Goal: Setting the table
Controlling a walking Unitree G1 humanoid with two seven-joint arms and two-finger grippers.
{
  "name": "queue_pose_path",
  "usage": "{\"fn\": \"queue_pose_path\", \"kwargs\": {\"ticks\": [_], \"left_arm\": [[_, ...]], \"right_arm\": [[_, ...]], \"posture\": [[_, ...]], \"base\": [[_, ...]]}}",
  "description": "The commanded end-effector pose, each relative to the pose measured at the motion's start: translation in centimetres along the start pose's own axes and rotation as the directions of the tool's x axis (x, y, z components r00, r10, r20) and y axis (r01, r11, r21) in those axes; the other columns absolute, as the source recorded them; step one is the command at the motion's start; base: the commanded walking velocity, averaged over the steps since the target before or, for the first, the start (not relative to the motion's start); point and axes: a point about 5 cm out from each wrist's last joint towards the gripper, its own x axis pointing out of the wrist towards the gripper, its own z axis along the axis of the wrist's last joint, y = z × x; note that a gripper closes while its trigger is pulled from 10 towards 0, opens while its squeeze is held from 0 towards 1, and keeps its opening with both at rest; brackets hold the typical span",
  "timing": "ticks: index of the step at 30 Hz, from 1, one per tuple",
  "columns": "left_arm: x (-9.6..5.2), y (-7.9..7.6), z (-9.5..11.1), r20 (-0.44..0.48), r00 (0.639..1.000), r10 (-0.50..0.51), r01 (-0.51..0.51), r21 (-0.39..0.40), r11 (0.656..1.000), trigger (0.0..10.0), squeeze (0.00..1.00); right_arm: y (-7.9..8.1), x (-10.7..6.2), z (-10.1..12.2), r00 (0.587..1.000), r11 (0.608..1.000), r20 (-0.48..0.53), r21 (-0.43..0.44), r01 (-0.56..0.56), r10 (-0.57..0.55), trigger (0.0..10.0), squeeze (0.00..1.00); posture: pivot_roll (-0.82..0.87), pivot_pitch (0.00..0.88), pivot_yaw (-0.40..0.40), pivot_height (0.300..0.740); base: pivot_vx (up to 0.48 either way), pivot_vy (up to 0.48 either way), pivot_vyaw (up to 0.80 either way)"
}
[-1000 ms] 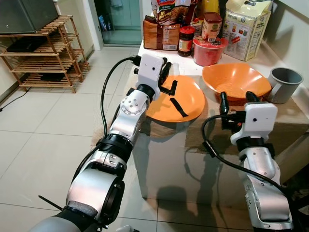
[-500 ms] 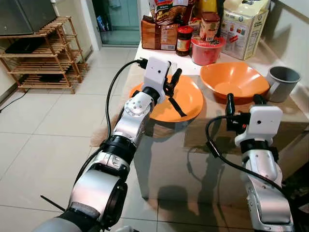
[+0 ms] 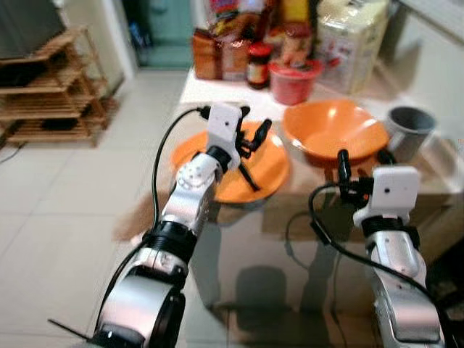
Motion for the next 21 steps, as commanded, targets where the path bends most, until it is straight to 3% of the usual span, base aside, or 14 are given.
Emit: {"fn": "queue_pose_path", "kwargs": {"ticks": [1, 4, 13, 20, 21], "left_arm": [[0.0, 0.6, 0.9, 0.021, 1.0, 0.005, -0.005, 0.009, 1.0, 10.0, 0.0], [0.0, 0.6, 1.1, 0.037, 0.999, 0.005, -0.005, 0.016, 1.0, 10.0, 0.0], [0.2, 1.6, 1.1, -0.013, 0.996, 0.087, -0.086, 0.046, 0.995, 10.0, 0.0], [0.6, 2.5, 0.8, -0.121, 0.986, 0.113, -0.112, 0.018, 0.994, 10.0, 0.0], [0.7, 2.8, 0.3, -0.191, 0.976, 0.109, -0.111, -0.003, 0.994, 10.0, 0.0]], "right_arm": [[0.3, 0.1, 0.5, 1.0, 1.0, 0.016, 0.002, -0.012, 0.012, 10.0, 0.0], [0.5, 0.1, 0.7, 0.999, 1.0, 0.031, -0.001, -0.017, 0.017, 10.0, 0.0], [0.8, 0.1, 1.4, 0.997, 0.999, 0.064, -0.01, -0.033, 0.033, 10.0, 0.0], [0.9, 0.1, 1.4, 0.997, 0.999, 0.063, -0.009, -0.037, 0.038, 10.0, 0.0], [0.9, 0.1, 1.4, 0.997, 0.999, 0.064, -0.009, -0.039, 0.04, 10.0, 0.0]], "posture": [[-0.02, 0.0, 0.04, 0.74], [-0.02, 0.0, 0.042, 0.74], [-0.02, 0.0, 0.044, 0.74], [-0.02, 0.0, 0.043, 0.74], [-0.02, 0.0, 0.044, 0.74]], "base": [[0.394, -0.27, 0.0], [0.39, -0.182, 0.0], [0.0, 0.0, 0.0], [0.0, 0.0, 0.0], [0.0, 0.0, 0.0]]}}
